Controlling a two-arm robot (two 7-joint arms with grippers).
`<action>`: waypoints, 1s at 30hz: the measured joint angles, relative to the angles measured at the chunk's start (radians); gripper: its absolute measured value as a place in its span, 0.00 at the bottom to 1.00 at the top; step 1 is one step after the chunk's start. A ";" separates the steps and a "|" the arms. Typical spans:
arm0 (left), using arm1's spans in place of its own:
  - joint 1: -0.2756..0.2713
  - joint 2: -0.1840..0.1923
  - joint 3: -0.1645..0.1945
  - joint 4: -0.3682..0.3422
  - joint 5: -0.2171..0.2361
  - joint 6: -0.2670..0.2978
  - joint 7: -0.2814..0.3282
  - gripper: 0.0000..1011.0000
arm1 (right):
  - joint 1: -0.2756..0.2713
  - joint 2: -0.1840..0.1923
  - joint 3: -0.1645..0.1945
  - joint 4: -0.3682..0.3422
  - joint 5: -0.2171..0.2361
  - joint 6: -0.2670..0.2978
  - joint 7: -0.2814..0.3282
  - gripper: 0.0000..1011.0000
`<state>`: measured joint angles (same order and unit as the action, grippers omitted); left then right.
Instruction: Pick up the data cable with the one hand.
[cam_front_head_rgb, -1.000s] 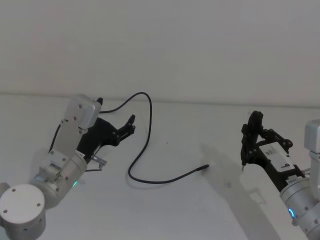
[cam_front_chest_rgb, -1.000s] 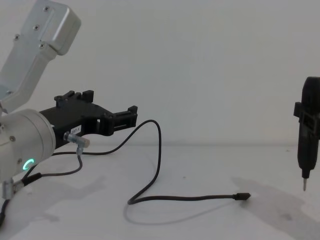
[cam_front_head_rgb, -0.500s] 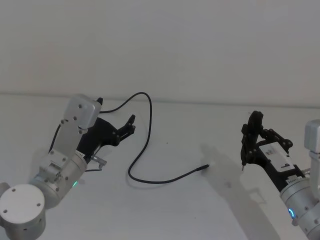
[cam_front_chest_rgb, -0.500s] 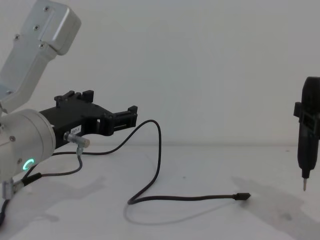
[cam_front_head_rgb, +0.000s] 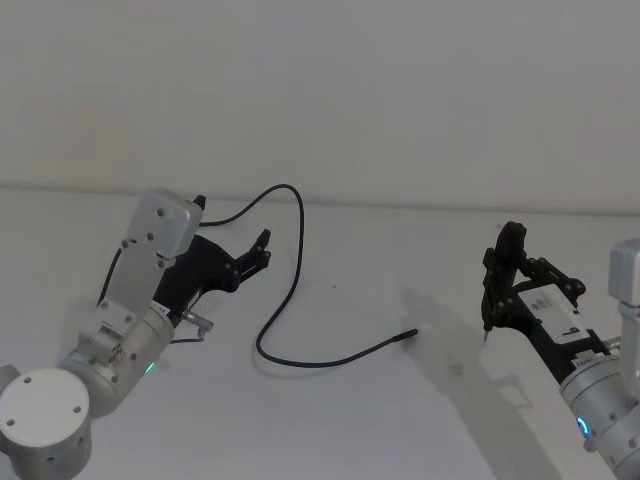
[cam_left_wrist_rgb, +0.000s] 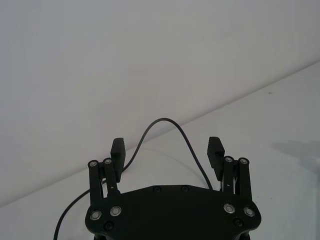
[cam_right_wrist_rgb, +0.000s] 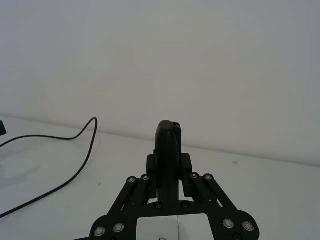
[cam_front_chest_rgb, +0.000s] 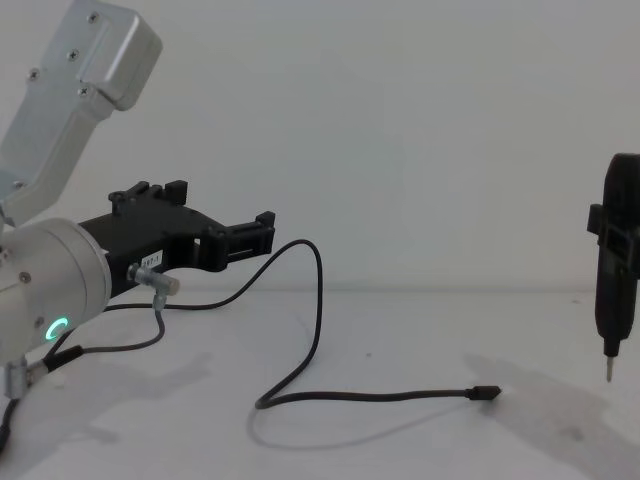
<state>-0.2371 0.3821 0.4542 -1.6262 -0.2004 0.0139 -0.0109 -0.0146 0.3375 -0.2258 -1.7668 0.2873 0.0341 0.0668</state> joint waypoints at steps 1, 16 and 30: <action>0.000 0.000 0.000 0.000 0.000 0.000 0.000 0.99 | 0.000 0.000 0.000 0.000 0.000 0.000 0.000 0.27; 0.000 0.000 0.000 0.000 0.000 0.000 0.000 0.99 | 0.000 0.000 0.000 0.000 0.000 0.000 0.000 0.27; -0.008 0.025 0.006 -0.002 0.009 -0.007 -0.042 0.99 | 0.000 0.000 0.000 0.000 0.000 0.000 0.000 0.27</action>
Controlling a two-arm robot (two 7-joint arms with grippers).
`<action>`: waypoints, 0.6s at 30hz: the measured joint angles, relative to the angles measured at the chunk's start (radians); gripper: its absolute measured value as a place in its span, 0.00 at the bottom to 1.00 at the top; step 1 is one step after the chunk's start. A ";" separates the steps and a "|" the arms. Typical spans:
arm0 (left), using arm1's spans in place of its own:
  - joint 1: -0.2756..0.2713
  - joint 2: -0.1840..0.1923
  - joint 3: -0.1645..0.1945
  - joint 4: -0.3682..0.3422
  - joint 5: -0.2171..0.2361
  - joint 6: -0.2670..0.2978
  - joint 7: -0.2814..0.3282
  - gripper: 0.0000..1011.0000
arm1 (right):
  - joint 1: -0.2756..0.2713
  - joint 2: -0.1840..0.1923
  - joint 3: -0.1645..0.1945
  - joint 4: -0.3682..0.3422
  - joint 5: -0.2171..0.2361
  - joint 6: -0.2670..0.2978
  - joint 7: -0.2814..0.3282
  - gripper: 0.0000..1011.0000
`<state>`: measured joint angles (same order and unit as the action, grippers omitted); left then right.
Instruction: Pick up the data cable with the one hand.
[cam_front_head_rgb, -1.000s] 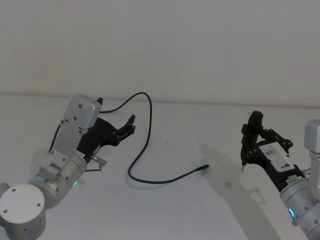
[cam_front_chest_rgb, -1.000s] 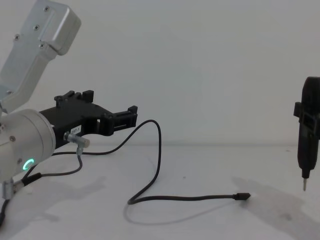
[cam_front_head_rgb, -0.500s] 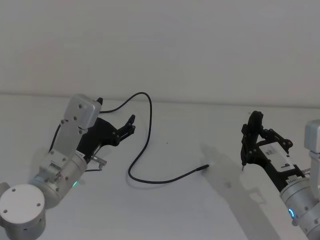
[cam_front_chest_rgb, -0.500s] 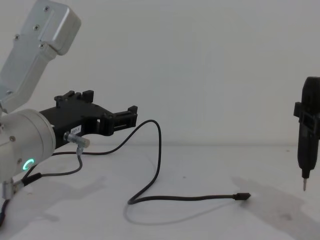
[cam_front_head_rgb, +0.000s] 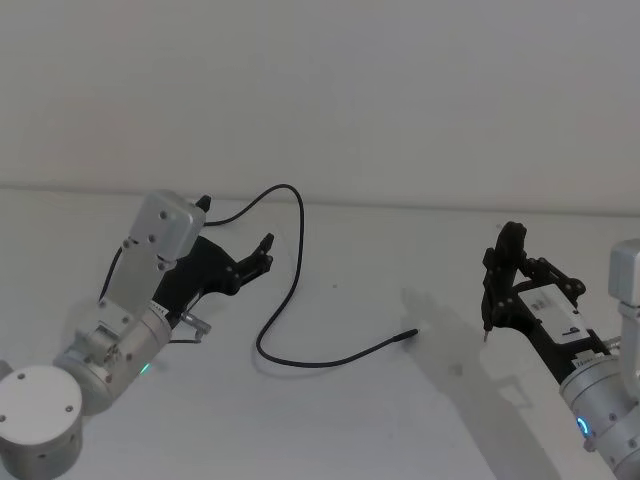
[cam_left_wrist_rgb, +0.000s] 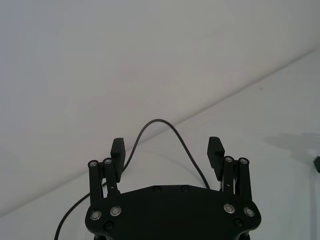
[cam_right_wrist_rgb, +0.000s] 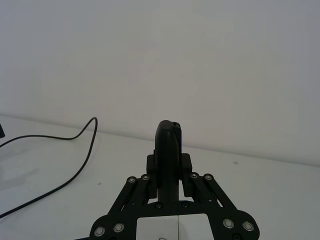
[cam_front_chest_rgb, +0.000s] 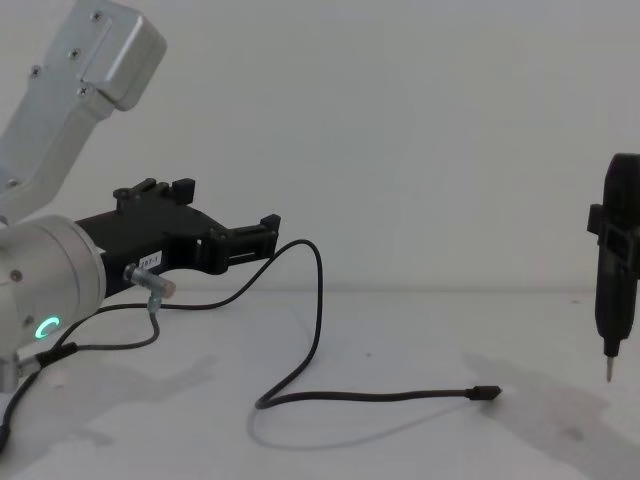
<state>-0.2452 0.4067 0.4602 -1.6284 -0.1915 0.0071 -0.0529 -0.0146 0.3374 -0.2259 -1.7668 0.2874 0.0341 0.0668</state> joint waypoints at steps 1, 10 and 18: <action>-0.001 0.003 0.001 0.000 0.001 -0.002 -0.007 0.99 | 0.000 0.000 0.000 0.000 0.000 0.000 0.000 0.27; -0.025 0.063 0.015 -0.004 0.012 -0.035 -0.108 0.99 | 0.000 0.000 0.000 0.000 0.000 0.000 0.000 0.27; -0.055 0.117 0.029 -0.003 0.021 -0.077 -0.213 0.99 | 0.000 0.000 0.000 0.000 0.000 0.000 0.000 0.27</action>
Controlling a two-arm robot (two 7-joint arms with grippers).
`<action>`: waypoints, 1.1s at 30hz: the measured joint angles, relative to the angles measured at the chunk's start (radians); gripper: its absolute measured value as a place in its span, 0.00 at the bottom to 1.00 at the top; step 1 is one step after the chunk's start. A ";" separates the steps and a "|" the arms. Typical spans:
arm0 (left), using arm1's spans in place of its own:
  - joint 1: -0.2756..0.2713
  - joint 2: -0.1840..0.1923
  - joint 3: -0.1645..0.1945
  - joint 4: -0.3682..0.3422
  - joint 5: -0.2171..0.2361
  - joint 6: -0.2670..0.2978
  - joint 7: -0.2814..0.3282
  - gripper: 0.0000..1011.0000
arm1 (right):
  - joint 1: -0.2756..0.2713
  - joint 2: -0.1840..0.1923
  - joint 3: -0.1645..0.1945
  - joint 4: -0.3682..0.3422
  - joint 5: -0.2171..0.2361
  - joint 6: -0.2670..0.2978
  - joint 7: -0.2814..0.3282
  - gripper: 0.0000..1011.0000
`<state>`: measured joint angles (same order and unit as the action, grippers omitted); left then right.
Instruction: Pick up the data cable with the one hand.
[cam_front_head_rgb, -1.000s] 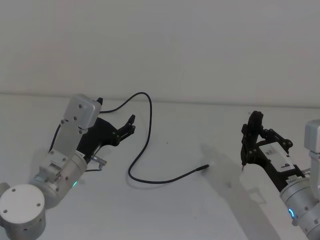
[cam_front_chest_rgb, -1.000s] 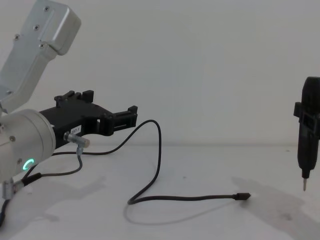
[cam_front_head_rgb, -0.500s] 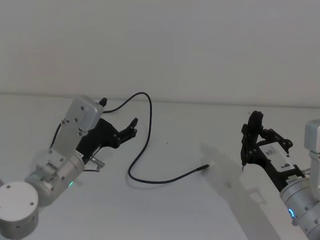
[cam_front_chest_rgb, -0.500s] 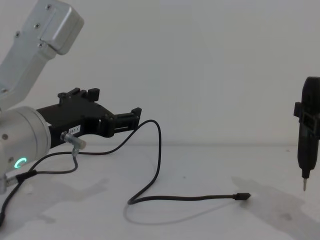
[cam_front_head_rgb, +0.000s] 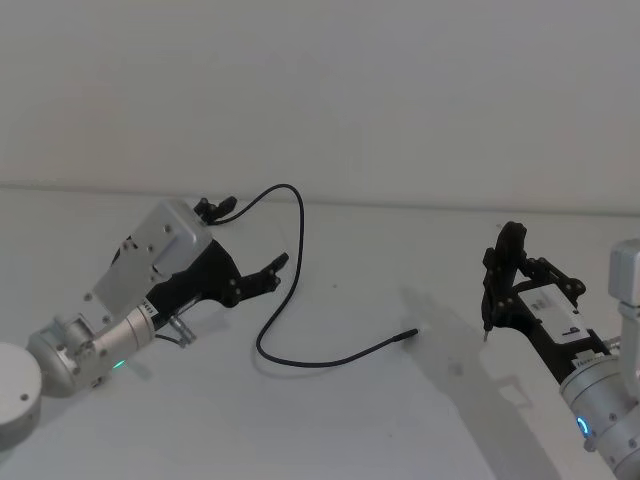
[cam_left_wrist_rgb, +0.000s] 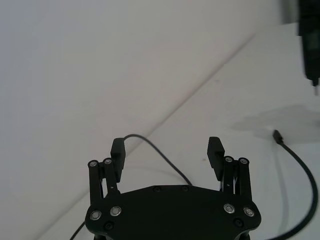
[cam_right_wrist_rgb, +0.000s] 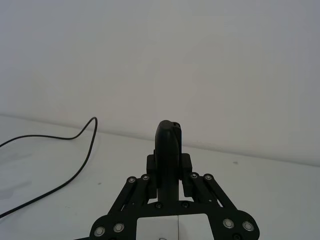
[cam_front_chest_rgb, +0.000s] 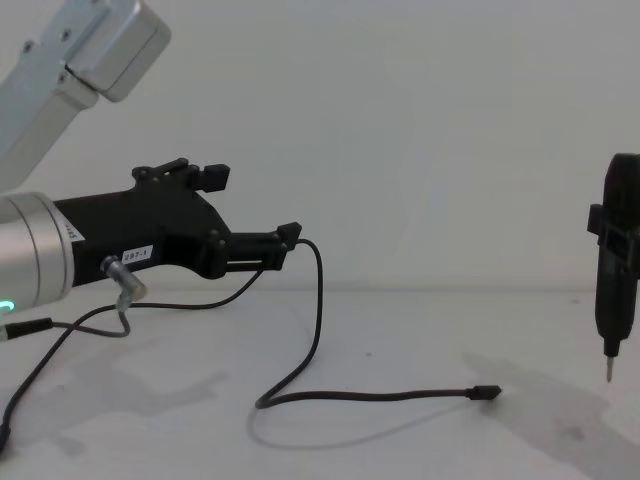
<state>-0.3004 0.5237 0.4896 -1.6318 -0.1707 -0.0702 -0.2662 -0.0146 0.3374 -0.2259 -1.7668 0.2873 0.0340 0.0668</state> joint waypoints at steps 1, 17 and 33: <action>-0.006 0.009 0.003 0.001 0.001 -0.009 -0.022 0.99 | 0.000 0.000 0.000 0.000 0.000 0.000 0.000 0.27; -0.077 0.085 0.039 0.023 0.011 -0.102 -0.234 0.99 | 0.000 0.000 0.000 0.000 0.000 0.000 0.000 0.27; -0.104 0.111 0.053 0.031 0.016 -0.137 -0.315 0.99 | 0.000 0.000 0.000 0.000 0.000 0.000 0.000 0.27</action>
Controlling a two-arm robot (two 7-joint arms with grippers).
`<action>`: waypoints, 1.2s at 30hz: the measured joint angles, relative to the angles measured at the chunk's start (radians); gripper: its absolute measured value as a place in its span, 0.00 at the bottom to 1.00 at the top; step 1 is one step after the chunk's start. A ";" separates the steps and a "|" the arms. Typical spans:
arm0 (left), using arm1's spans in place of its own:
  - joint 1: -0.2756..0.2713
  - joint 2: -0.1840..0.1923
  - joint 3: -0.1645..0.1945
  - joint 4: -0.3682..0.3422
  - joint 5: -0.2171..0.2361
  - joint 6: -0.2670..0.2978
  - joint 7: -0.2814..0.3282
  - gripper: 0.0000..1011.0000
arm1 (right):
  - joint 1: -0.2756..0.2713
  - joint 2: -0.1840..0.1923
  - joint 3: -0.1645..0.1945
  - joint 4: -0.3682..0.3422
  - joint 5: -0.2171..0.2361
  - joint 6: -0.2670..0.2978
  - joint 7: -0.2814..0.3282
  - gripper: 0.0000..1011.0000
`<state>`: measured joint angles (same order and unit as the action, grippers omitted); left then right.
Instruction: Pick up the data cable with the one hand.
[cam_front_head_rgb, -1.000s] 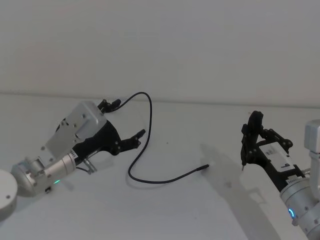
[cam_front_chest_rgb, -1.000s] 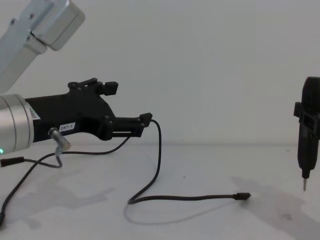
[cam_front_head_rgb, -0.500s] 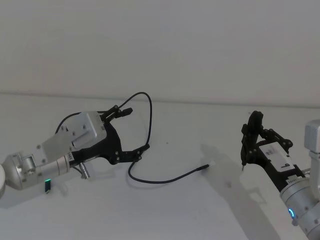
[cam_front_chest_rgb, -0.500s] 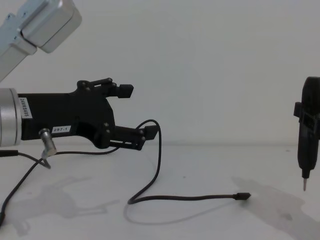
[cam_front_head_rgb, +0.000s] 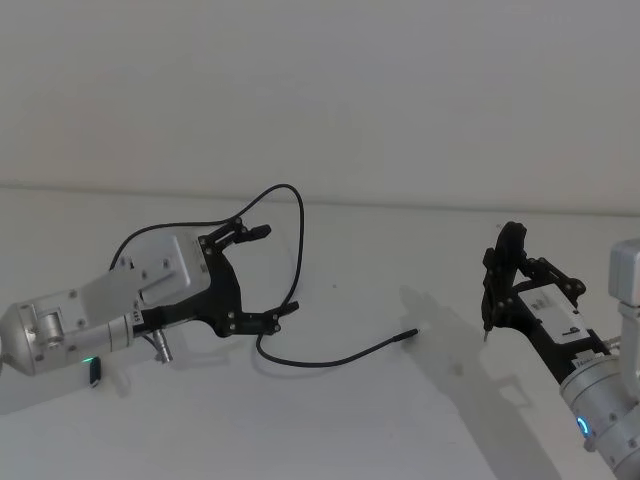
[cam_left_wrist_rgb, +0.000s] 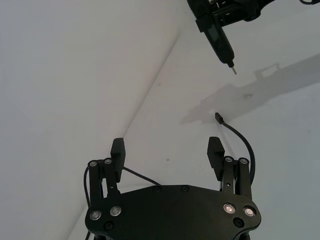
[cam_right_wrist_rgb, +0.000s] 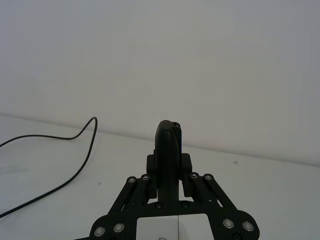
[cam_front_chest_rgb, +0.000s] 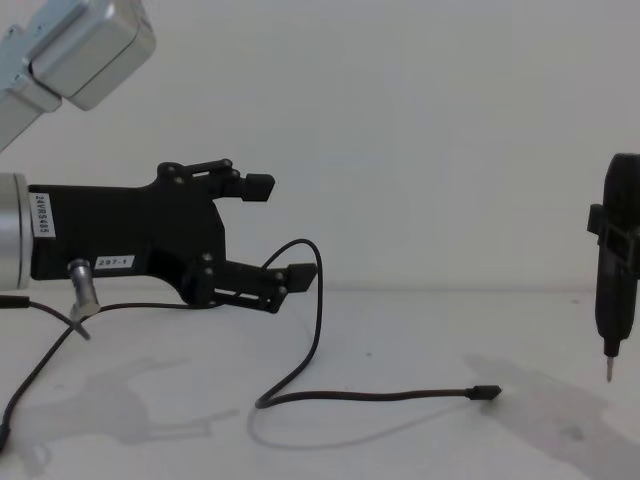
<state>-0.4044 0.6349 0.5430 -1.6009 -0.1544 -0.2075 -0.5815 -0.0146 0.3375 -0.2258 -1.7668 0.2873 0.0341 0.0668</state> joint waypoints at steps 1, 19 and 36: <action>-0.001 0.001 0.001 0.000 0.000 -0.001 -0.004 0.99 | 0.000 0.000 0.000 0.000 0.000 0.000 0.000 0.27; -0.007 0.008 0.003 0.002 0.005 -0.010 -0.024 0.99 | 0.000 0.000 0.000 0.000 0.000 0.000 0.000 0.27; -0.057 0.044 0.035 -0.008 0.070 0.000 -0.111 0.99 | 0.000 0.000 0.000 0.000 0.000 0.000 0.000 0.27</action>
<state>-0.4613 0.6793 0.5782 -1.6087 -0.0843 -0.2073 -0.6924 -0.0146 0.3374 -0.2258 -1.7668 0.2873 0.0341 0.0668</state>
